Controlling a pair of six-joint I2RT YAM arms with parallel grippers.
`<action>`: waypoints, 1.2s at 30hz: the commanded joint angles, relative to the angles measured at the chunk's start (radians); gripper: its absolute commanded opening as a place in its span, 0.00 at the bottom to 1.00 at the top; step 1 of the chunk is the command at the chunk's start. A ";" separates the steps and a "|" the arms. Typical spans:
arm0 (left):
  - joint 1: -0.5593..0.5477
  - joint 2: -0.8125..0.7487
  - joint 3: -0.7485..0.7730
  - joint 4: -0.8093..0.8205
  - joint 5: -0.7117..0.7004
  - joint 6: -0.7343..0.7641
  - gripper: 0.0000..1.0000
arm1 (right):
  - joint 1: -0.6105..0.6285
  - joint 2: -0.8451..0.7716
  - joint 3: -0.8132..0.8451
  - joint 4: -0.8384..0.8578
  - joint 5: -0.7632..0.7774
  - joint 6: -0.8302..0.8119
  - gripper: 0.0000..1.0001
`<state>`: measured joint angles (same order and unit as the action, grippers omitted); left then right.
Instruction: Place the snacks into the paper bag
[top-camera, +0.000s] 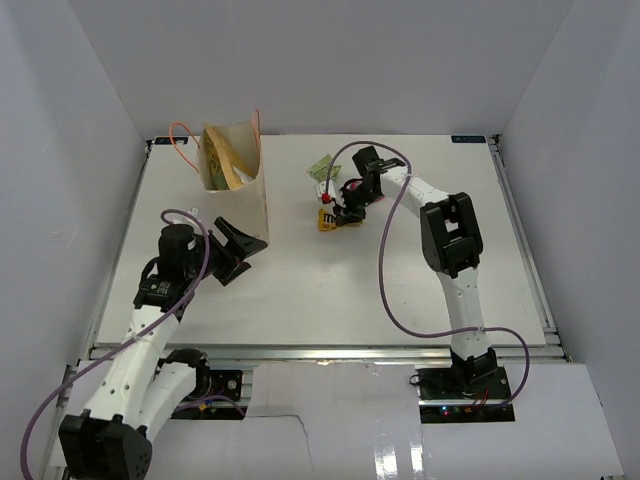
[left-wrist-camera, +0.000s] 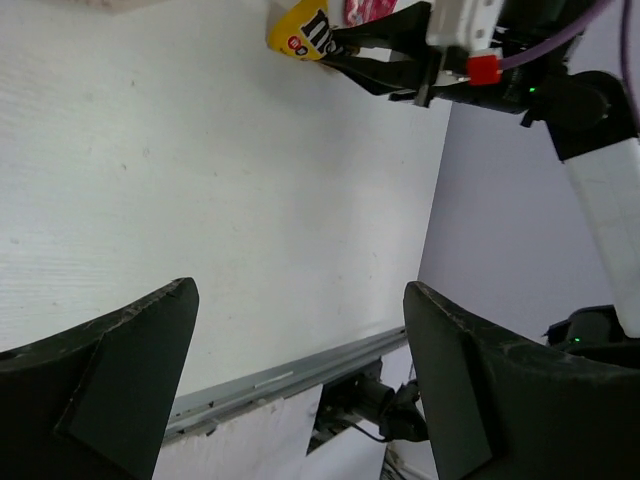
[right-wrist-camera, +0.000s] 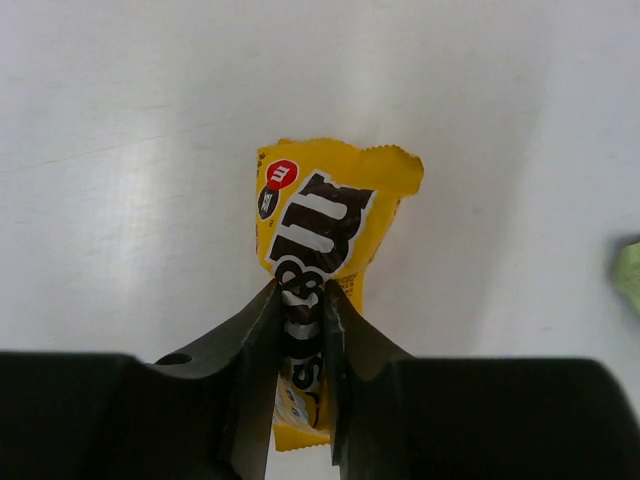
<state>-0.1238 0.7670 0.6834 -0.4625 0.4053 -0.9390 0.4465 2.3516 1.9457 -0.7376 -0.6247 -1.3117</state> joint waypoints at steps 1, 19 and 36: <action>-0.081 0.043 -0.041 0.160 0.063 -0.112 0.93 | -0.008 -0.145 -0.141 -0.071 -0.098 0.080 0.26; -0.435 0.571 0.108 0.542 -0.033 -0.089 0.94 | 0.001 -0.613 -0.692 0.110 -0.604 0.549 0.19; -0.490 0.627 0.113 0.593 0.009 -0.129 0.55 | 0.020 -0.632 -0.706 0.251 -0.587 0.690 0.18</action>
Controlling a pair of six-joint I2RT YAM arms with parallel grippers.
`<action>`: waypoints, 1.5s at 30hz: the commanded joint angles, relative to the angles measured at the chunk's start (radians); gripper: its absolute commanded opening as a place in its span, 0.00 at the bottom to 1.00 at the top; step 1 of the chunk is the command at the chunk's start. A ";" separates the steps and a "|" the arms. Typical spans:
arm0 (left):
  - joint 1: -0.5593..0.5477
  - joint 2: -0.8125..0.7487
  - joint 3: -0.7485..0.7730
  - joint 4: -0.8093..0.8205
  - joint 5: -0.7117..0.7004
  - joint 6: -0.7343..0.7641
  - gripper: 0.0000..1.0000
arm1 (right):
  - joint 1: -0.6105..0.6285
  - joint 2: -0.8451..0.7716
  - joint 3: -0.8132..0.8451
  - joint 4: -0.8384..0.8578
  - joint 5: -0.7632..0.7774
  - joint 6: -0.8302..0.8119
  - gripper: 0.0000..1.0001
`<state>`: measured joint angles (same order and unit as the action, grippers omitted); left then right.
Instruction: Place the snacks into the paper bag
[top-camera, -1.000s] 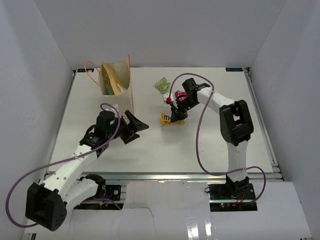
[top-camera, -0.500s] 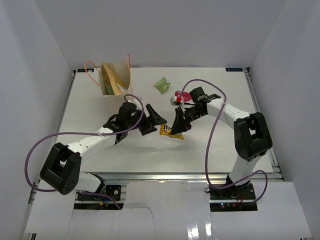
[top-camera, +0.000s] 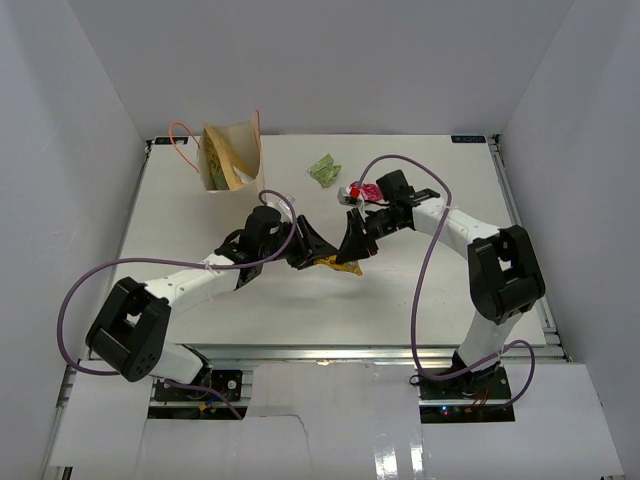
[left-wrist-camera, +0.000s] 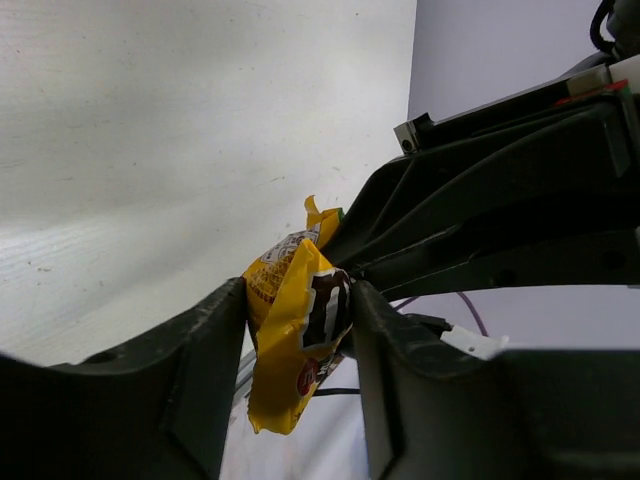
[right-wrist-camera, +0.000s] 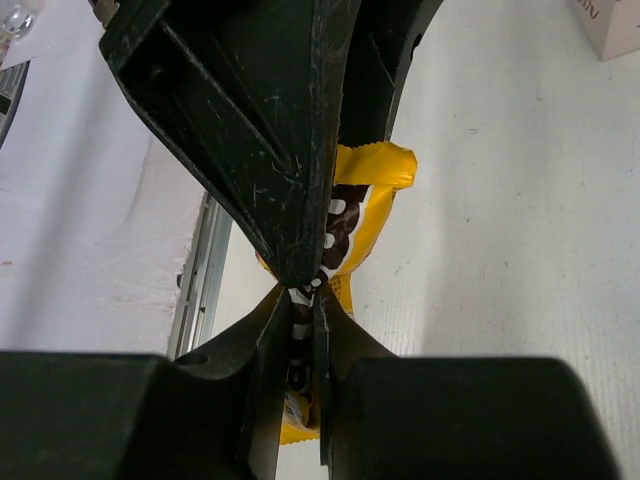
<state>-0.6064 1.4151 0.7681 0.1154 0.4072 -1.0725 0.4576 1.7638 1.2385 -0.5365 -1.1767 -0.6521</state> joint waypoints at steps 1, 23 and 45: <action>-0.007 -0.021 0.025 0.015 0.004 0.005 0.51 | 0.009 -0.047 -0.002 0.050 -0.035 0.032 0.19; 0.020 -0.438 0.322 -0.580 -0.459 0.410 0.11 | -0.161 -0.240 -0.102 0.003 0.173 -0.066 0.68; 0.477 0.017 0.962 -0.629 -0.515 0.516 0.11 | -0.188 -0.245 -0.139 0.052 0.264 -0.015 0.67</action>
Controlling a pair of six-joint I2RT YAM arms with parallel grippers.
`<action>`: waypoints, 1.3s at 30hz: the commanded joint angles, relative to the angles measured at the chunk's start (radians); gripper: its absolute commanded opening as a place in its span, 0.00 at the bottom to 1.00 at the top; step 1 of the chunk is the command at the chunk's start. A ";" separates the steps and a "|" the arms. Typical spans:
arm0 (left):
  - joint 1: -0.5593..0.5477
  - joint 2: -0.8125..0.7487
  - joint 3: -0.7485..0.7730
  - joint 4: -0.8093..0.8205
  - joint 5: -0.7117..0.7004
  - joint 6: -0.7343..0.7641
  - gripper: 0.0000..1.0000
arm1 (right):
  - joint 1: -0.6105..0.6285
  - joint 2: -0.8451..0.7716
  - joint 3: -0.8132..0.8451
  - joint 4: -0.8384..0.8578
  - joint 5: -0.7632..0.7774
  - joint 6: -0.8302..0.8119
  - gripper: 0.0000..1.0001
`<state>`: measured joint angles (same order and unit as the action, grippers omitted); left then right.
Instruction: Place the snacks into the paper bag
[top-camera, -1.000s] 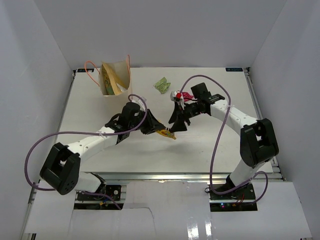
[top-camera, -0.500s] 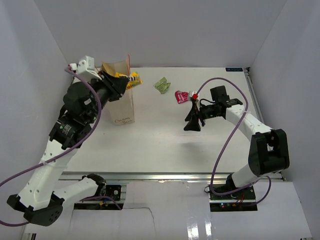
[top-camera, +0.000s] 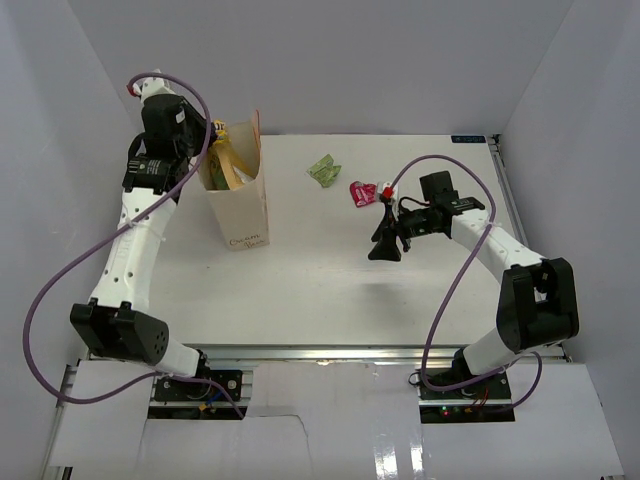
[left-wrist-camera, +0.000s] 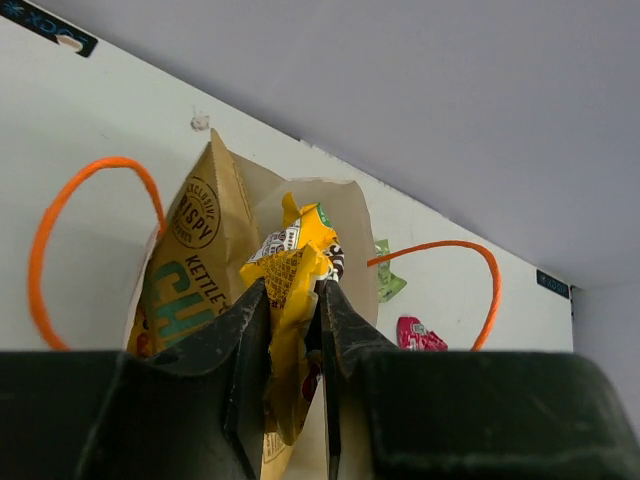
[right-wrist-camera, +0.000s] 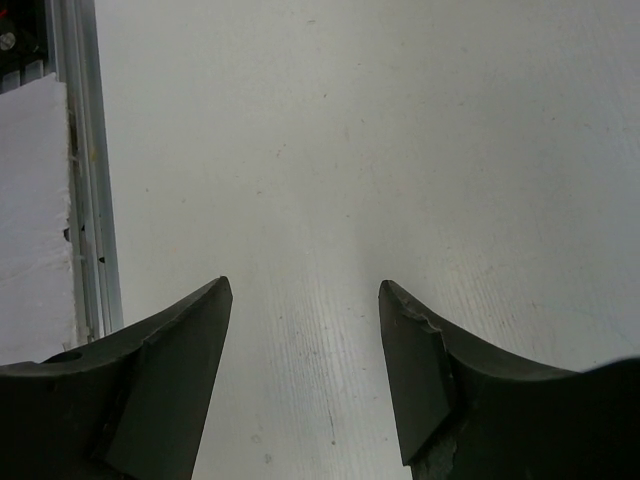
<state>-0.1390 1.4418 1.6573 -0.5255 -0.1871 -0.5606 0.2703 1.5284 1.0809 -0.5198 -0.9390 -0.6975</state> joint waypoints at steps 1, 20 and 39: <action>0.012 0.018 0.082 0.010 0.106 0.001 0.11 | 0.000 -0.007 0.028 0.058 0.054 0.044 0.67; 0.012 0.031 0.018 0.032 0.258 0.031 0.88 | 0.001 0.469 0.525 0.290 0.746 0.791 0.81; 0.013 -0.699 -0.796 0.261 0.589 -0.194 0.96 | -0.008 0.782 0.748 0.362 0.761 0.641 0.51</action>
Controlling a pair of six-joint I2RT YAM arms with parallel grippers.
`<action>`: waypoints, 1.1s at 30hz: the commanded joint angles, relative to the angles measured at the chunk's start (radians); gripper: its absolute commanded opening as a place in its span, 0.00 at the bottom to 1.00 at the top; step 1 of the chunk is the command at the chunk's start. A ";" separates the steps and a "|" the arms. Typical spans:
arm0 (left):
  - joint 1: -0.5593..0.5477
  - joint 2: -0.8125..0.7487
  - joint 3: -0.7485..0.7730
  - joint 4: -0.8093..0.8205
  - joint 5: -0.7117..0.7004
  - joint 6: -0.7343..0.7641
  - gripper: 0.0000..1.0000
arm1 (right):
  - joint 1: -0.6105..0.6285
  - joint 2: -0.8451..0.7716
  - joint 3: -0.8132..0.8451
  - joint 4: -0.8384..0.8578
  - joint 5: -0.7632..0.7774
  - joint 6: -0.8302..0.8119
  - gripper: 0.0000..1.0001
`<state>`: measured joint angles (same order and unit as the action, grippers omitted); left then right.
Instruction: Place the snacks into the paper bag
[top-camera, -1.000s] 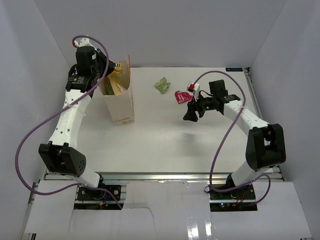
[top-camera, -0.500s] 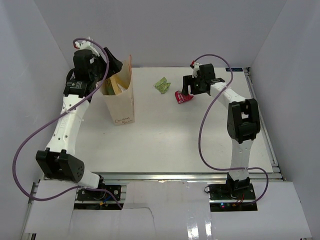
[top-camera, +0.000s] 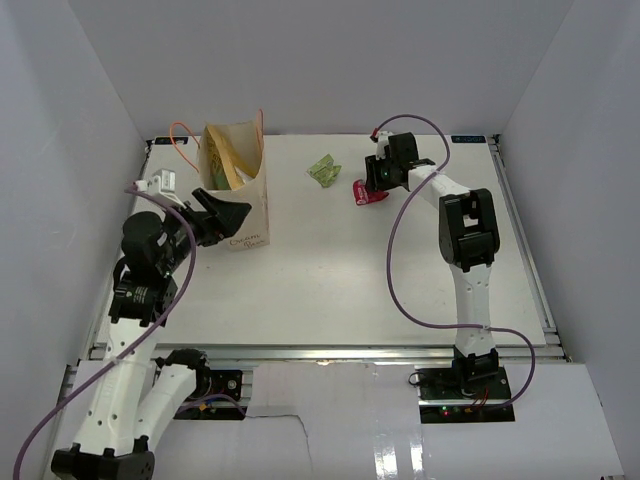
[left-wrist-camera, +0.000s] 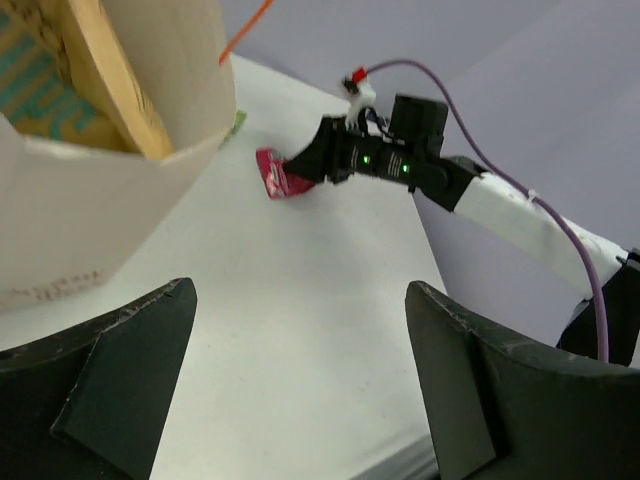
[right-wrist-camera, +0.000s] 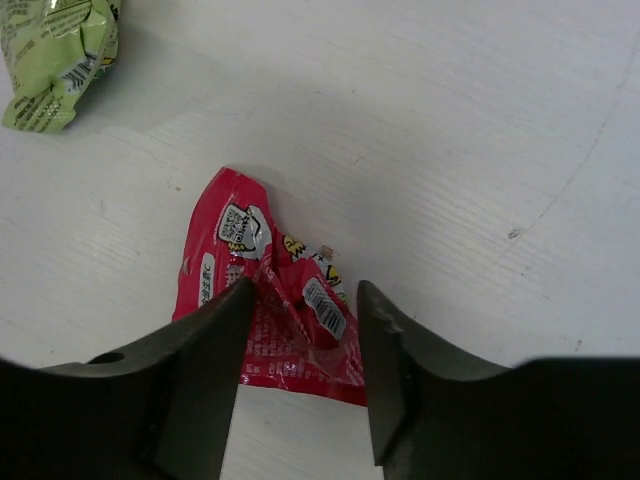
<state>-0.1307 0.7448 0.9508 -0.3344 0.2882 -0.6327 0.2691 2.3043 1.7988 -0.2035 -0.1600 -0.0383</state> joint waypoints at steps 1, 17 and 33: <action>0.005 -0.005 -0.116 0.093 0.135 -0.142 0.96 | -0.008 0.007 0.027 0.046 -0.032 -0.017 0.47; -0.374 0.508 -0.179 0.477 0.149 -0.248 0.96 | -0.106 -0.287 -0.332 -0.037 -0.643 -0.074 0.08; -0.584 0.981 0.134 0.480 0.194 -0.191 0.89 | -0.065 -0.621 -0.688 0.052 -0.926 0.060 0.08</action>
<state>-0.7017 1.7283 1.0451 0.1219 0.4751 -0.8364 0.2001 1.7329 1.1263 -0.2131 -1.0199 -0.0257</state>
